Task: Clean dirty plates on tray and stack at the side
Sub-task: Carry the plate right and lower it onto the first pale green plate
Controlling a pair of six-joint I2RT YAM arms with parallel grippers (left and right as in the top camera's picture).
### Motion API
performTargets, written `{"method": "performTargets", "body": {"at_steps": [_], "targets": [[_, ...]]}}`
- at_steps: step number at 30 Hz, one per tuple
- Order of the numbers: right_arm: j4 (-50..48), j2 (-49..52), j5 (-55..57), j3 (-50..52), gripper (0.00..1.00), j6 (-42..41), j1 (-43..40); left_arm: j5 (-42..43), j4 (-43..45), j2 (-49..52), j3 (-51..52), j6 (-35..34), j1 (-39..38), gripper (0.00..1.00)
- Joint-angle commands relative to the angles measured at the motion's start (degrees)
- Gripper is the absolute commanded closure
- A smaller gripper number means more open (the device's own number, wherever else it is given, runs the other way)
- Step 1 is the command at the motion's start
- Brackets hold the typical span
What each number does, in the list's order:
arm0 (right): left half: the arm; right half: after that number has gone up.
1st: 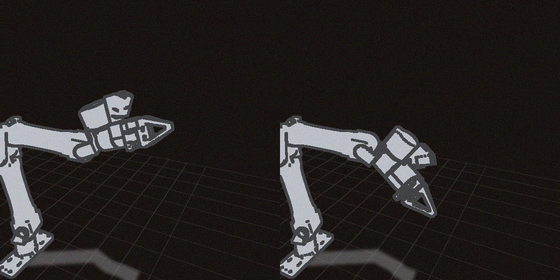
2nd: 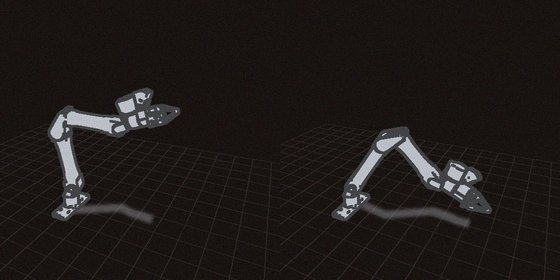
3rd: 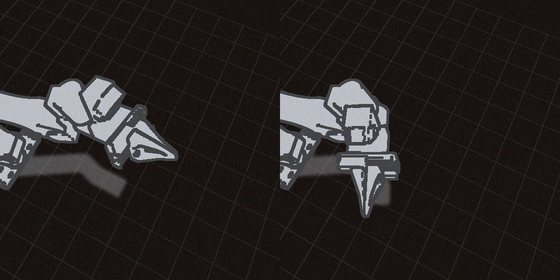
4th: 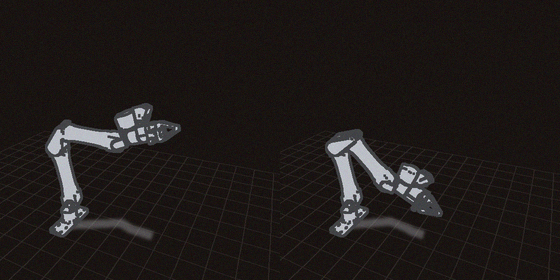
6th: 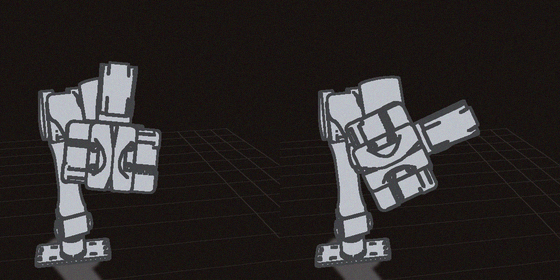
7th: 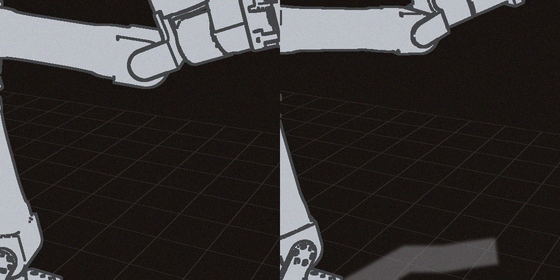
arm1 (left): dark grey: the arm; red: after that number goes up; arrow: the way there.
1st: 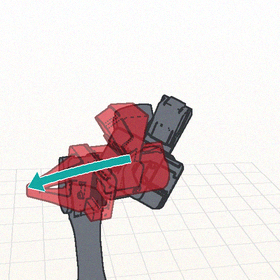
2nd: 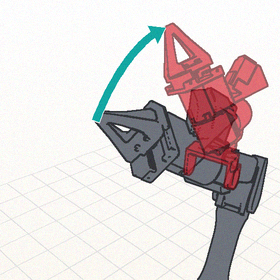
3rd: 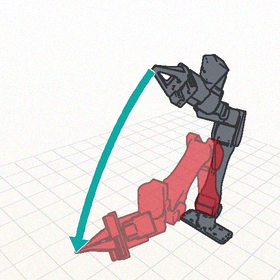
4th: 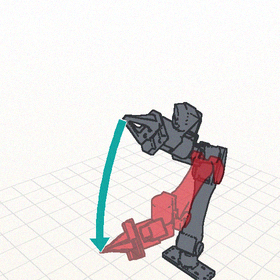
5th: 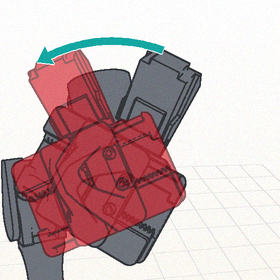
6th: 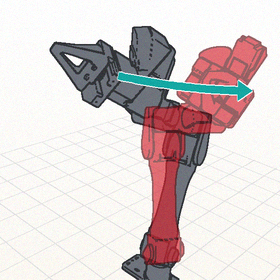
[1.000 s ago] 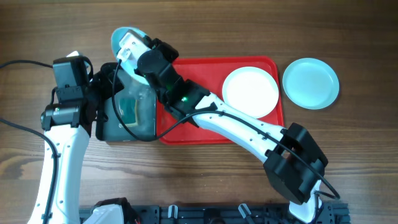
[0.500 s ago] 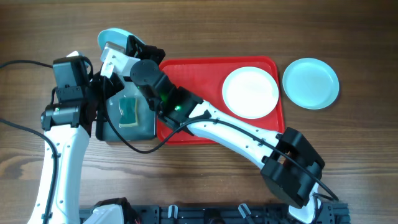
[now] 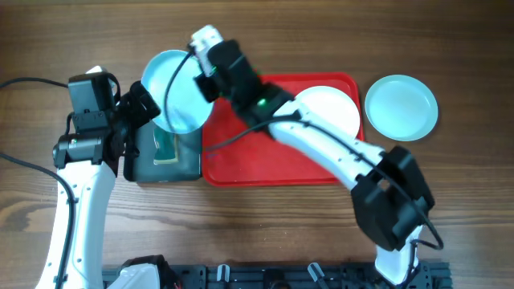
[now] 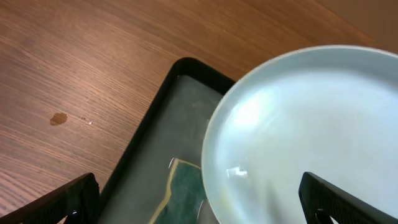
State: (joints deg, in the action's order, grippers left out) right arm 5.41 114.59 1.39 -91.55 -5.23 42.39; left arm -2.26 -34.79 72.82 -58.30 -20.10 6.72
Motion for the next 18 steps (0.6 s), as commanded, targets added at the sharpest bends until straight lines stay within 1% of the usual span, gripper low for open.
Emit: {"method": "performTargets", "body": {"at_steps": [1, 2, 3, 6, 9, 15, 17, 18], "targets": [[1.6, 0.28, -21.79, -0.7, 0.96, -12.57, -5.81, 0.24, 0.02, 0.11, -0.63, -0.55, 0.15, 0.0], [2.08, 0.28, -25.79, -0.7, 0.96, -14.45, -7.85, 0.24, 0.02, 0.11, -0.63, -0.55, 0.15, 0.0], [2.45, 0.28, -32.3, -0.7, 0.96, -14.97, -11.13, 0.24, 0.02, 0.11, -0.63, -0.55, 0.15, 0.0], [4.66, 0.28, -40.92, -0.7, 0.96, -17.0, -17.51, 0.24, 0.02, 0.11, -0.63, -0.55, 0.15, 0.0], [9.94, 0.28, -41.53, -0.7, 0.96, -19.93, -25.77, 0.24, 0.02, 0.11, -0.63, -0.55, 0.15, 0.0], [22.53, 0.28, -41.11, -0.68, 0.96, -20.26, -48.76, 0.24, 0.02, 0.11, -0.63, -0.55, 0.15, 0.0], [26.75, 0.28, -39.21, -0.68, 0.96, -20.2, -54.95, 0.24, 0.02, 0.11, -0.63, -0.55, 0.15, 0.0], [31.32, 0.28, -35.36, -0.68, 0.96, -19.87, -59.58, 0.24, 0.02, 0.11, -0.63, -0.55, 0.15, 0.0]]}}
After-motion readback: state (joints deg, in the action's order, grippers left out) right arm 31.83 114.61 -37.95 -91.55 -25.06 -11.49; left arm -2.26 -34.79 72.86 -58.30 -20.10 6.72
